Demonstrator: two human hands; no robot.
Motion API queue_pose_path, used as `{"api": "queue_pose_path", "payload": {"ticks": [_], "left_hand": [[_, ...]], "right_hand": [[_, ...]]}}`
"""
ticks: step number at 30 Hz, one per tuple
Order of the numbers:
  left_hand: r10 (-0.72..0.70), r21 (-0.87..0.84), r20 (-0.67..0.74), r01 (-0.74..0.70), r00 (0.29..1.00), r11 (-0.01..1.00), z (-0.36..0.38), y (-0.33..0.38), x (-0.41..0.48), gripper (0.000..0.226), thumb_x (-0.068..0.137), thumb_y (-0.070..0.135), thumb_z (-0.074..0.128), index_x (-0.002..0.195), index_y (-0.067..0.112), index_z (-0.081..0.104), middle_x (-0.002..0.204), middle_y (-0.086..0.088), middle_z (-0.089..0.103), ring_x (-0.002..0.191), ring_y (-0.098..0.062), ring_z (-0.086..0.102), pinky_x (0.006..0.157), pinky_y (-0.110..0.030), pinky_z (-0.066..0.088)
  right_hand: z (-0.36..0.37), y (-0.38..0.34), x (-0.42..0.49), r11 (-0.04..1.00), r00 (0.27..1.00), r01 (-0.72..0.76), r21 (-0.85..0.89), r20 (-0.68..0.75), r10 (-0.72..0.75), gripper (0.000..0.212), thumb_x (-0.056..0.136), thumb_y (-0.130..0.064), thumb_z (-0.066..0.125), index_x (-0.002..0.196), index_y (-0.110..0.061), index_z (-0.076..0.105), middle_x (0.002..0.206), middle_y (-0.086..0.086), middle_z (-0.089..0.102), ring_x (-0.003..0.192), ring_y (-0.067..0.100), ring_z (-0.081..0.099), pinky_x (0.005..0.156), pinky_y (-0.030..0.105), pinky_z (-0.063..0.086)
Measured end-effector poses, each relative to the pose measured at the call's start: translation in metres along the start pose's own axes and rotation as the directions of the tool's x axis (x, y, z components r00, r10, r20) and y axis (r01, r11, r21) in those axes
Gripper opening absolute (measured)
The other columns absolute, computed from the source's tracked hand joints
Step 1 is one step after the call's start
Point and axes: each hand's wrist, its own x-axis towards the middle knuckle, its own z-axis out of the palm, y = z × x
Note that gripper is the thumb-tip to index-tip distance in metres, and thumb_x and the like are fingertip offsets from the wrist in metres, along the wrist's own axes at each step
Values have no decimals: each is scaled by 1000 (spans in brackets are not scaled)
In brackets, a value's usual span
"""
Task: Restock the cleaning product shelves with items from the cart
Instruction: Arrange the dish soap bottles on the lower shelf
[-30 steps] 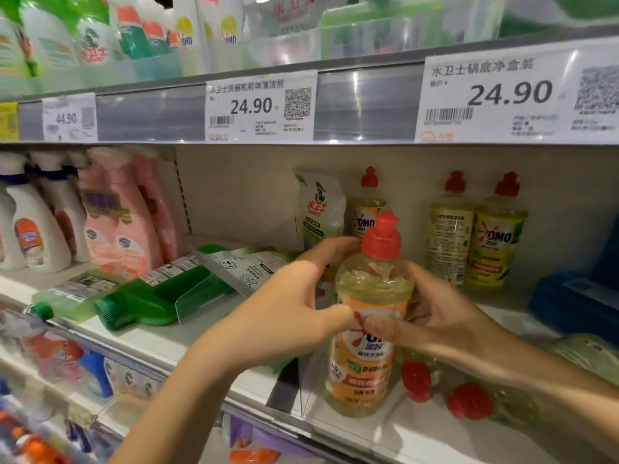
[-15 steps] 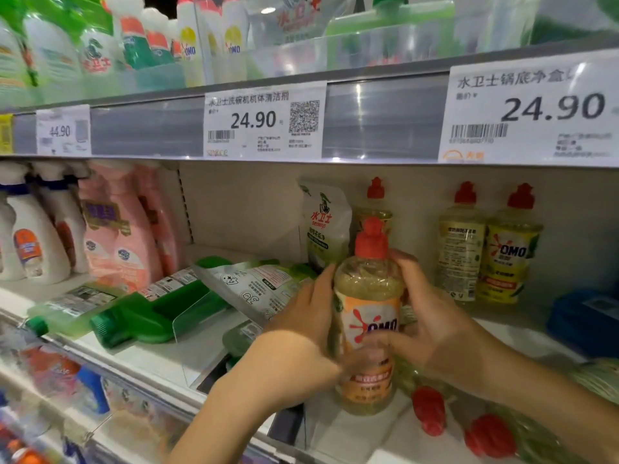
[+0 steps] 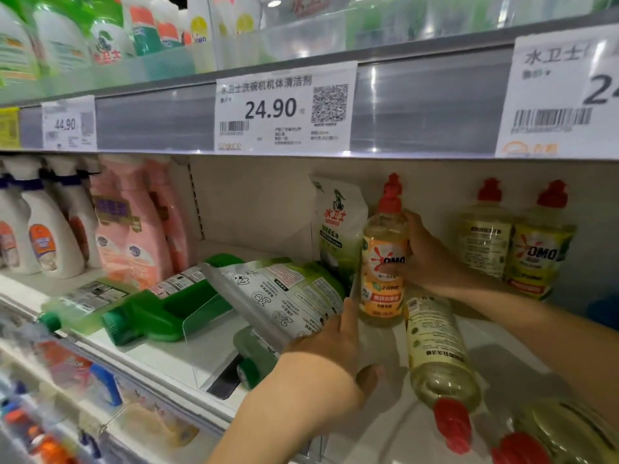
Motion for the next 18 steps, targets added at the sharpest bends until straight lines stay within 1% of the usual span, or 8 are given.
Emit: {"api": "queue_pose_path", "payload": {"ticks": [3,6,9,10,13,14,16,18], "left_hand": [[-3,-6,9,3,1000,1000,1,-2,0,83,100,49,37,150,21,-23,160,-2,13,131,-29,43,106,-41,38],[4,-10,8,-4,1000,1000,0,-2,-1,82,100,48,38,150,22,-22,161,-1,10,132,-28,42,107,-41,39],[6,-12,10,-6,1000,1000,0,-2,-1,82,100,46,38,150,20,-21,161,-1,10,135,-29,39,109,-43,37],[8,-12,8,-8,1000,1000,0,-3,-1,82,100,46,38,150,20,-21,161,-1,10,135,-29,39,109,-43,36],[12,-6,3,-12,1000,1000,1,-3,-1,82,100,47,37,150,20,-22,160,-1,10,133,-30,41,107,-42,37],[11,-1,4,-11,1000,1000,1,-3,0,82,100,47,37,150,20,-22,160,-1,11,132,-30,42,106,-41,38],[11,9,1,-11,1000,1000,2,-2,0,82,100,48,36,150,19,-23,159,-2,11,132,-31,41,106,-42,37],[10,16,-4,-10,1000,1000,1,0,0,82,100,47,37,150,19,-22,159,-2,11,134,-31,39,108,-42,35]], "right_hand": [[2,14,16,999,999,-12,-50,-49,10,88,75,-17,81,140,-16,22,134,11,48,119,26,55,97,44,50],[3,24,28,995,996,-36,-89,-88,28,93,74,-23,81,143,-21,19,132,15,41,119,31,51,99,51,48],[3,29,37,992,991,-71,-108,-118,58,93,77,-21,79,145,-17,16,131,18,37,118,34,49,99,52,47],[3,30,39,992,991,-71,-104,-117,59,93,77,-22,79,145,-19,16,130,18,38,117,34,50,97,53,48],[1,37,43,997,993,-47,-64,-108,40,91,73,-25,82,139,-34,19,131,16,42,118,34,53,94,56,50],[1,43,46,998,994,-42,-50,-105,37,91,73,-24,82,138,-35,19,133,16,43,119,34,53,94,56,50],[2,39,43,998,994,-45,-35,-99,41,91,75,-21,81,140,-31,17,135,16,43,120,33,53,96,55,49],[2,34,41,998,996,-55,-29,-78,53,91,78,-16,79,143,-21,15,136,14,45,121,31,53,98,53,48]]}}
